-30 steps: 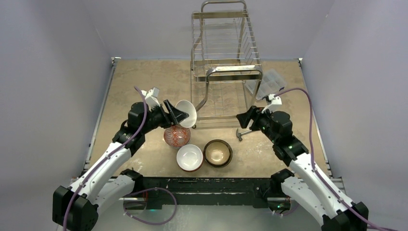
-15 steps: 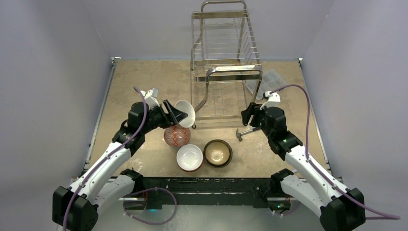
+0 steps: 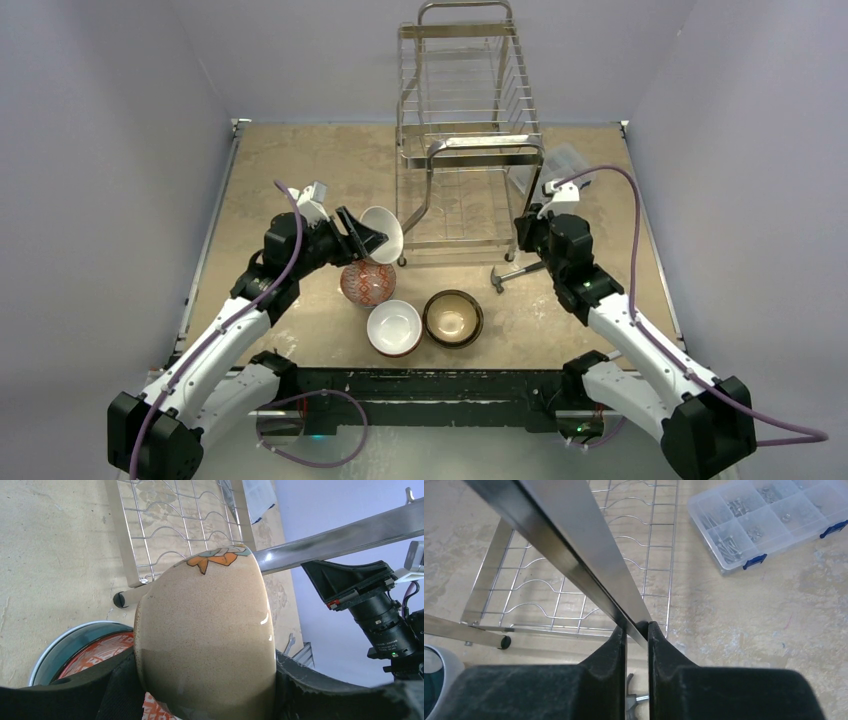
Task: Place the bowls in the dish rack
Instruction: Adjust the dish rack at the center of the board.
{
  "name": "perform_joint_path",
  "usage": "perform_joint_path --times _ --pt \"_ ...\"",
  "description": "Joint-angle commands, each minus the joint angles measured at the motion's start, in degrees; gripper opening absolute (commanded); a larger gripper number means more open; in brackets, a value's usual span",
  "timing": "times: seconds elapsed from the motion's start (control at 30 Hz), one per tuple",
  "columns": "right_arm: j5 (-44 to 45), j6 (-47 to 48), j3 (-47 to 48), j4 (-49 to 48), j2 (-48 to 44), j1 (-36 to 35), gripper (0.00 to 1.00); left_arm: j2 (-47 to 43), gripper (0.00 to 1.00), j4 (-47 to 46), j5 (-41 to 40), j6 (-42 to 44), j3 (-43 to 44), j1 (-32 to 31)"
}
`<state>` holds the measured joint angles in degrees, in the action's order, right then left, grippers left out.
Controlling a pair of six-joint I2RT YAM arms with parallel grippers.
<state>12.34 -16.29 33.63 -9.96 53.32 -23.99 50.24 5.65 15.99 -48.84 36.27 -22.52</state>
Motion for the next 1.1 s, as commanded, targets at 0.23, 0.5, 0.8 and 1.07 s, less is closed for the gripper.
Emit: perform_joint_path --times 0.23,0.5,0.8,1.07 --pt "-2.13 0.05 0.38 1.21 -6.76 -0.45 0.00 -0.50 0.26 -3.83 -2.88 1.13 4.16 0.29" --pt "-4.73 -3.25 -0.15 7.55 -12.55 -0.45 0.00 1.09 0.26 -4.77 -3.37 0.96 3.94 0.37" --pt "-2.87 -4.03 -0.41 11.17 -17.98 -0.47 0.05 4.04 0.26 -10.08 -1.16 1.44 3.83 0.38" --pt "-1.67 -3.12 -0.26 5.53 -14.48 -0.45 0.38 8.86 0.26 -15.78 1.16 0.92 4.43 0.36"
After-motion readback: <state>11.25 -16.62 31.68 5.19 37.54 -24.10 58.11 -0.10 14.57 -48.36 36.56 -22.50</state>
